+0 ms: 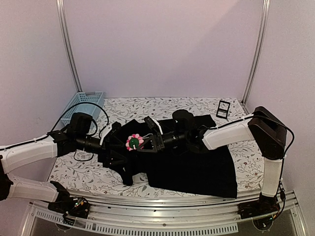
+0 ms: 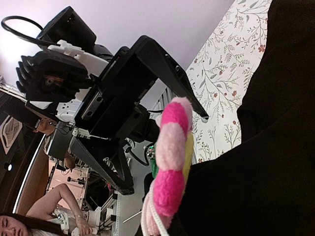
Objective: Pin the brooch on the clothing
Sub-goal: Pin the flattened clothing at the center of the board.
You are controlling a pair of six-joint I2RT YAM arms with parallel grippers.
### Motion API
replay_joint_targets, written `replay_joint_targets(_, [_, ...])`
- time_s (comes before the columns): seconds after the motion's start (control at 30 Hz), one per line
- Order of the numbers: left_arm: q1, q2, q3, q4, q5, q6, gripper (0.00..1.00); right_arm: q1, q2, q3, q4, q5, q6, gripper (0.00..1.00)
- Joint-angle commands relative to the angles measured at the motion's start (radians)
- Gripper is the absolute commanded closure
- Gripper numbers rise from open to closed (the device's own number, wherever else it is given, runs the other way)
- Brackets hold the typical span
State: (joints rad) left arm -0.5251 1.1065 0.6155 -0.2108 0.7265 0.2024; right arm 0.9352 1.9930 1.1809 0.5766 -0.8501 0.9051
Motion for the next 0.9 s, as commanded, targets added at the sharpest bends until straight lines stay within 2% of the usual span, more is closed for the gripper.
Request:
replay_joint_targets(0.0, [-0.007, 0.012, -0.041, 0.190, 0.120, -0.055, 0.01, 0.003, -0.042, 0.033, -0.057, -0.016, 0.041, 1.00])
replay_joint_targets(0.1, [-0.038, 0.061, -0.049, 0.269, 0.109, -0.085, 0.00, 0.004, -0.036, 0.034, -0.042, -0.014, 0.045, 1.00])
replay_joint_targets(0.2, [-0.046, 0.103, -0.067, 0.334, 0.037, -0.120, 0.00, 0.002, -0.029, 0.041, -0.033, -0.017, 0.058, 1.00])
replay_joint_targets(0.3, [-0.046, 0.115, -0.072, 0.361, 0.011, -0.104, 0.00, 0.004, -0.025, 0.043, -0.028, -0.016, 0.057, 1.00])
replay_joint_targets(0.37, [-0.046, 0.112, -0.074, 0.388, -0.001, -0.121, 0.04, 0.004, -0.023, 0.044, -0.025, -0.016, 0.057, 1.00])
replay_joint_targets(0.5, [-0.046, 0.105, -0.076, 0.439, 0.005, -0.159, 0.26, 0.003, -0.015, 0.041, -0.007, -0.033, 0.063, 1.00])
replay_joint_targets(0.63, [-0.046, 0.105, -0.081, 0.446, 0.058, -0.188, 0.42, 0.002, -0.012, 0.039, -0.004, -0.044, 0.066, 1.00])
replay_joint_targets(0.73, [-0.047, 0.103, -0.083, 0.463, 0.068, -0.198, 0.60, 0.001, -0.009, 0.039, -0.004, -0.048, 0.067, 1.00])
replay_joint_targets(0.87, [-0.047, 0.096, -0.083, 0.493, 0.107, -0.237, 0.78, 0.000, -0.006, 0.039, 0.003, -0.050, 0.072, 1.00])
